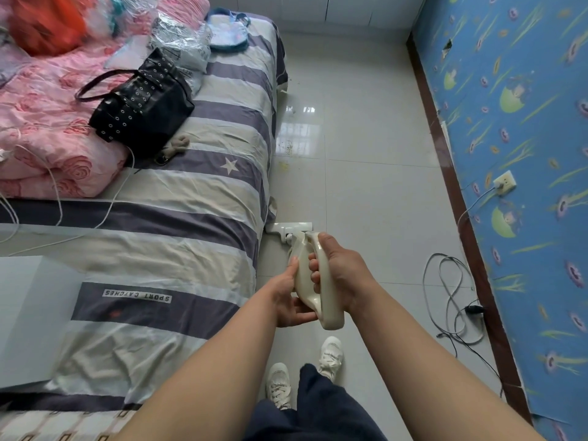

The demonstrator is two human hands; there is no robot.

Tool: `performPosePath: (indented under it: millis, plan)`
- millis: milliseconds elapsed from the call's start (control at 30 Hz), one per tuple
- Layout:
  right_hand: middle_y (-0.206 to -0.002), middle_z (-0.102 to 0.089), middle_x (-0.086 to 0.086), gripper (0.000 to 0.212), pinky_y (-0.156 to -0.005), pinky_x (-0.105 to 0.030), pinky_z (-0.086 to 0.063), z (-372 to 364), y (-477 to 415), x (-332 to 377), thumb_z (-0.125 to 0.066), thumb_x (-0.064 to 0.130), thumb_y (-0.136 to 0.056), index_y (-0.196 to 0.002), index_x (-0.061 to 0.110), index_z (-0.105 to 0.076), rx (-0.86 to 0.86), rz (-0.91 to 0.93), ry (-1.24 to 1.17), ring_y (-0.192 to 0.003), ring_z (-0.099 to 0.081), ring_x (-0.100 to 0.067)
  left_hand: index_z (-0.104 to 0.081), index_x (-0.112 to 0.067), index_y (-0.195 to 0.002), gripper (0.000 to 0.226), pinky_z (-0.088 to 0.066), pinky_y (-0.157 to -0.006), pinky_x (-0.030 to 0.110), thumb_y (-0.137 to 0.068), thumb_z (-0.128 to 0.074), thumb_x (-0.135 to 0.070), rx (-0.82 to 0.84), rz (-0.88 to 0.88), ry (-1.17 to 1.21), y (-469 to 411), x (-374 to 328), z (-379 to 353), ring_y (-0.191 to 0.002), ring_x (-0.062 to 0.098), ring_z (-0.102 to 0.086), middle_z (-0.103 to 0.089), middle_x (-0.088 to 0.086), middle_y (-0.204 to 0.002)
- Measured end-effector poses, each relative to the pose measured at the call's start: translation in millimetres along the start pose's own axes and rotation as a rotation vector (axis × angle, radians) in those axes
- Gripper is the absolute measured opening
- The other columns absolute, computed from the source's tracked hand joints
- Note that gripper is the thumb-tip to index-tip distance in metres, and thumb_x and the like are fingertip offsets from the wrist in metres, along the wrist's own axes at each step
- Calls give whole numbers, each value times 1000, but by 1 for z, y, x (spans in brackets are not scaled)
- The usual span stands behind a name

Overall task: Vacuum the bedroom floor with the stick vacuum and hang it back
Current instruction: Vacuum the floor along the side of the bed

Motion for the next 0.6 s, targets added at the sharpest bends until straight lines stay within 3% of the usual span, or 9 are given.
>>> performPosePath:
  millis: [600]
  plan:
    - [-55,-57,-3,44,-44,-23,-40,31,-38,50,-57,44,-98,-75,6,-62,50,-24,80,-42,-48,-16,-60,-7,-103,66,-57,-68,47,-87,-48,-70,-38,-45,71,-17,-27,-56,-83,30,-67,-66,16,-89]
Point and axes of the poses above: each hand's wrist, its own y-axis away from the middle knuckle, its own z-axis out of the back of the hand, x = y × z, the point moved 4 cm from there along -y, towards the middle knuckle
